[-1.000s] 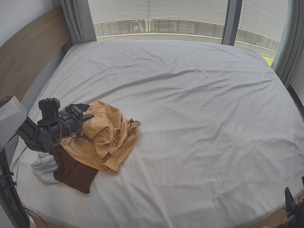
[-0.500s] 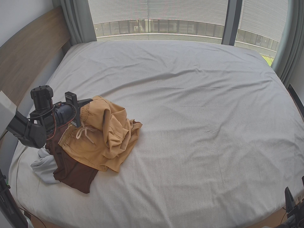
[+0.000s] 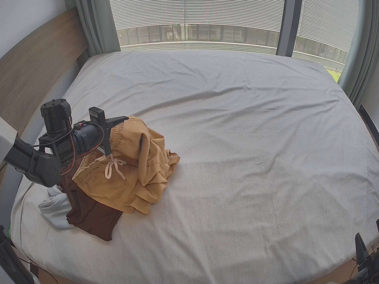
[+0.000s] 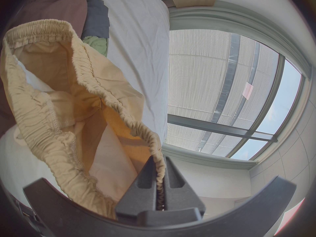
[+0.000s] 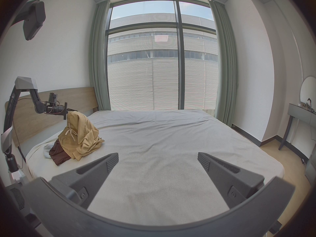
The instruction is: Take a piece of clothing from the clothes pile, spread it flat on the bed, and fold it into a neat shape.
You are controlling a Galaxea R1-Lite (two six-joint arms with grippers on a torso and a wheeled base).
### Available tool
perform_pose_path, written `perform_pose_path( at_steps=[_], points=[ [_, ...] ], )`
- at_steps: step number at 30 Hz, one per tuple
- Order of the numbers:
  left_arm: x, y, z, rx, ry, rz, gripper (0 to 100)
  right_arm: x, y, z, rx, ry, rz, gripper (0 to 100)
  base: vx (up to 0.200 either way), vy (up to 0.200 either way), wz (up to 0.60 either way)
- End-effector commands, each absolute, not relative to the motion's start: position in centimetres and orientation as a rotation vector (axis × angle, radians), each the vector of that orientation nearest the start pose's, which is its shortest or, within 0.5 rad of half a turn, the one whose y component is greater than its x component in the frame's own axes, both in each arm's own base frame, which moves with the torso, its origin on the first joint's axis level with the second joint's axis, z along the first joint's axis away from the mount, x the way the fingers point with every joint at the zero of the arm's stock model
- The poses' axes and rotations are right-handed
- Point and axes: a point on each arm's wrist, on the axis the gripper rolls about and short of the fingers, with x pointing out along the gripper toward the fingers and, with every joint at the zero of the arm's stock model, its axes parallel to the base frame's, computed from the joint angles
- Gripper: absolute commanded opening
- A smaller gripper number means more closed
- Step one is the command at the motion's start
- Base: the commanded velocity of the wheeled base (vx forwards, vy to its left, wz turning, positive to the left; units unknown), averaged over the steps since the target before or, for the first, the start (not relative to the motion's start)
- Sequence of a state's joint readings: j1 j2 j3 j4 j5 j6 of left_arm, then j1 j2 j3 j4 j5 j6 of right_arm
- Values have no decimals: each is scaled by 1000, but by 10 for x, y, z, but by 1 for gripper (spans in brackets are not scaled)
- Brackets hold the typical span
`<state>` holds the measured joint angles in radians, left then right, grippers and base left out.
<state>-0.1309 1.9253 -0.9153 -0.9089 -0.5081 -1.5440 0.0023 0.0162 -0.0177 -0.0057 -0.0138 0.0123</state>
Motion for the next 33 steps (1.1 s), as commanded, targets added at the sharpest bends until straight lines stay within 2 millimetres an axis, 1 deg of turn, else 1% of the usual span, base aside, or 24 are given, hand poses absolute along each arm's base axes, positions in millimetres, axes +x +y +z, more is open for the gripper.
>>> perform_pose_path(
  at_steps=[1,5,7,10,11,12,14,18,19,21,27,33],
  points=[
    [350,-64,173,-1501,567,-460,0,-22,0,76,12,-2,-11,100,0,0,0],
    [348,-72,176,-1521,585,-480,0,-22,0,76,12,-2,-11,100,0,0,0],
    [342,-76,185,-1549,597,-509,0,-22,0,76,12,-2,-11,100,0,0,0],
    [338,-83,193,-1574,611,-540,0,-22,0,76,12,-2,-11,100,0,0,0],
    [338,-83,194,-1575,609,-542,0,-22,0,76,12,-2,-11,100,0,0,0],
    [335,-90,198,-1576,619,-567,0,-22,0,76,12,-2,-11,100,0,0,0],
    [333,-97,201,-1583,634,-587,0,-22,0,76,12,-2,-11,100,0,0,0],
    [324,-114,216,-1629,668,-650,0,-22,0,76,12,-2,-11,100,0,0,0],
    [324,-114,216,-1629,668,-650,0,-22,0,76,12,-2,-11,100,0,0,0],
    [324,-125,220,-1632,679,-683,0,-22,0,76,12,-2,-11,100,0,0,0],
    [323,-135,225,-1640,697,-714,0,-22,0,76,12,-2,-11,100,0,0,0],
    [319,-152,236,-1645,718,-776,0,-22,0,76,12,-2,-11,100,0,0,0]
  ],
)
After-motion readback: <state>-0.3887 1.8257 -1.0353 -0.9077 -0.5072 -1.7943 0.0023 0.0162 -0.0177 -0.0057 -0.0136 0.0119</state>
